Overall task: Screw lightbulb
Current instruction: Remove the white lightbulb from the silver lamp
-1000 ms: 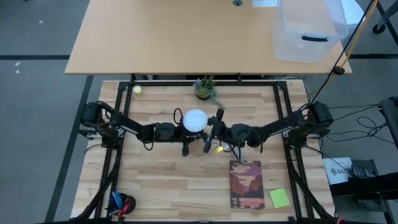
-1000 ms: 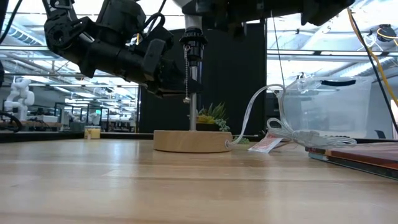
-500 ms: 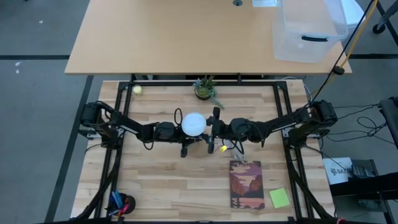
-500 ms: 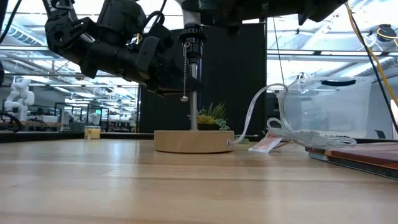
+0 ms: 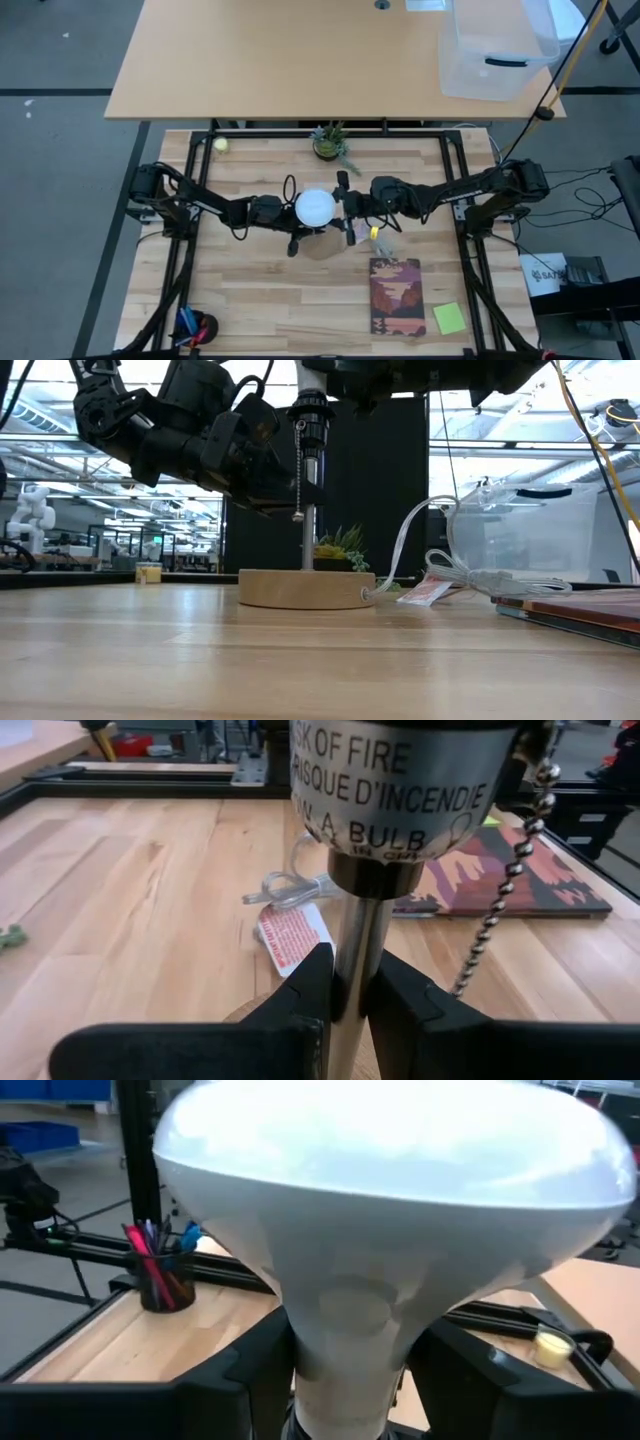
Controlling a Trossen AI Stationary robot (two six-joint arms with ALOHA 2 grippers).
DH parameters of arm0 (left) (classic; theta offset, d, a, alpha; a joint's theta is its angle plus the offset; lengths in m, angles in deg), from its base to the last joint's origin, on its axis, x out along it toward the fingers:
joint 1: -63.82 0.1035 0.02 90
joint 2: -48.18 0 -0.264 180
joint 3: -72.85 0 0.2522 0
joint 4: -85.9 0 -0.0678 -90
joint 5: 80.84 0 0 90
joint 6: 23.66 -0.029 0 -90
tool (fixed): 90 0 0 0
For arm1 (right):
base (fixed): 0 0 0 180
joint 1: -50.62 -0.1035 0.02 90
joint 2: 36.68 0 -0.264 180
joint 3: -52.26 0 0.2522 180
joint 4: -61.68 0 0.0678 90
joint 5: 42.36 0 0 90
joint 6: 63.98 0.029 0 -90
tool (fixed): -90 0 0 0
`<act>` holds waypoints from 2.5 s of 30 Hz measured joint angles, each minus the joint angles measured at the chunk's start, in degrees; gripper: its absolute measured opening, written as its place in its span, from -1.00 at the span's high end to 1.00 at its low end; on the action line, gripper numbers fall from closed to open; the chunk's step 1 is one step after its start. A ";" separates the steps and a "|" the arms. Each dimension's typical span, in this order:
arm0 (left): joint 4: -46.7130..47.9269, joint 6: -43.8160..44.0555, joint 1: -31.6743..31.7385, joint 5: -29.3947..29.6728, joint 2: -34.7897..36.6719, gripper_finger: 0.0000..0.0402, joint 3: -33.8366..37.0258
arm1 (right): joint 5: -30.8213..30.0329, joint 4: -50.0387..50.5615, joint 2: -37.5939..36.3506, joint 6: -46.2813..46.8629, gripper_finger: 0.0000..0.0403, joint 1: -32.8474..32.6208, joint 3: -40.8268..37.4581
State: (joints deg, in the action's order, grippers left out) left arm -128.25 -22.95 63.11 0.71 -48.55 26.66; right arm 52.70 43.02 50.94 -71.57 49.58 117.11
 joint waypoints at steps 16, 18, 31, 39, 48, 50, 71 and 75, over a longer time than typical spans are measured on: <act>0.59 0.39 -0.17 2.74 0.04 0.77 0.06 | -4.26 3.68 -3.44 2.46 -0.28 -2.05 -0.24; 0.57 0.44 -0.17 3.42 0.04 0.77 0.07 | -8.73 7.11 -5.49 2.72 -0.28 -2.98 -0.24; 0.57 0.85 -0.17 5.52 0.00 0.77 0.07 | -32.15 13.03 -6.84 8.50 -0.28 -10.57 -0.23; 0.44 0.87 -0.13 6.86 -0.02 0.77 0.09 | -38.41 7.27 -1.86 10.13 -0.28 -14.90 -0.15; 0.20 2.76 0.09 9.05 -0.07 0.77 0.11 | -52.58 -5.43 4.58 6.53 -0.28 -18.21 -0.15; 0.20 3.06 0.17 9.99 -0.07 0.77 0.11 | -52.11 -8.28 5.39 6.25 -0.28 -18.25 -0.15; 0.22 5.03 0.22 13.74 -0.07 0.77 0.11 | -51.22 -14.34 9.55 2.34 -0.28 -13.86 3.64; 0.22 5.24 0.22 13.81 -0.07 0.77 0.13 | -48.56 -11.65 9.55 2.97 -0.28 -12.27 5.62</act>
State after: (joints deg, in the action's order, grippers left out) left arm -128.02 -17.72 63.33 14.51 -48.61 26.79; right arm 4.15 31.36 60.49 -68.59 37.31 122.73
